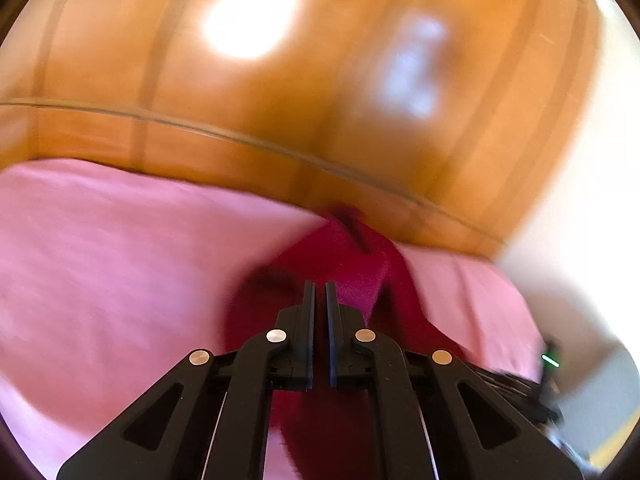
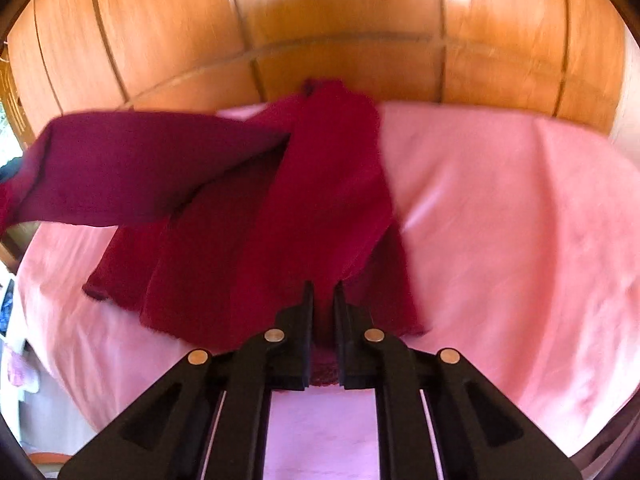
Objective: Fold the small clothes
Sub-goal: 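Grasp the sweater with the left gripper while the right gripper grasps another part, then lift and shake the sweater out flat with both grippers, then release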
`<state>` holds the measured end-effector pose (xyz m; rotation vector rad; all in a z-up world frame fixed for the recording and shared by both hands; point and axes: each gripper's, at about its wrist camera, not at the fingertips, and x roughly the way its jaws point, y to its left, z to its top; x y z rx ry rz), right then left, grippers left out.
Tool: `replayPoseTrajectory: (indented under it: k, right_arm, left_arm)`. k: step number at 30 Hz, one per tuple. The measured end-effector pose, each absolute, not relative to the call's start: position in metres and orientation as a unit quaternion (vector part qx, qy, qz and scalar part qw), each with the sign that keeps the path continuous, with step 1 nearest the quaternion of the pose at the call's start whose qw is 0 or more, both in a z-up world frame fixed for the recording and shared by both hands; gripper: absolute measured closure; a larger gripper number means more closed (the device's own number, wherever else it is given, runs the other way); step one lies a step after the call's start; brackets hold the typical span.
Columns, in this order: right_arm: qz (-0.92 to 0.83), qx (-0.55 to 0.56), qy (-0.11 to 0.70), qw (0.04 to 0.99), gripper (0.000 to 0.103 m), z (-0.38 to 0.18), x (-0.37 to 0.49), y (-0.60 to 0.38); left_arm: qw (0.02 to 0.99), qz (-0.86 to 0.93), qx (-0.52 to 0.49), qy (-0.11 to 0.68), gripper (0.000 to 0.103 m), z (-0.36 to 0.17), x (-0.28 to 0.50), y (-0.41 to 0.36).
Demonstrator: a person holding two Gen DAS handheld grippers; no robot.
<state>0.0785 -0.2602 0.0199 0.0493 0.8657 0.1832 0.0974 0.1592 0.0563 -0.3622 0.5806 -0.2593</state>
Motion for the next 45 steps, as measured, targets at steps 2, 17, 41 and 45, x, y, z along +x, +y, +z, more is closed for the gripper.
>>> replayPoseTrajectory:
  k: [2,17,41,45]
  right_arm:
    - [0.059,0.017,0.402,0.914,0.095,0.032,0.09,-0.281]
    - [-0.153,0.066,0.398,0.902,0.086,0.043,0.267,-0.442]
    - [0.112,0.078,0.518,0.844,0.095,-0.06,0.154,-0.29]
    - [0.123,0.057,0.485,0.864,0.095,-0.026,0.145,-0.288]
  left_arm:
    - [0.937,-0.078,-0.19,0.284,0.099,0.056,0.118,0.187]
    - [0.875,0.228,-0.213,0.371,0.102,0.015,0.258,0.338]
    - [0.812,-0.127,-0.299,0.485,0.081,-0.104,0.111,0.163]
    - [0.839,-0.116,-0.253,0.468,0.1,-0.085,0.113,0.16]
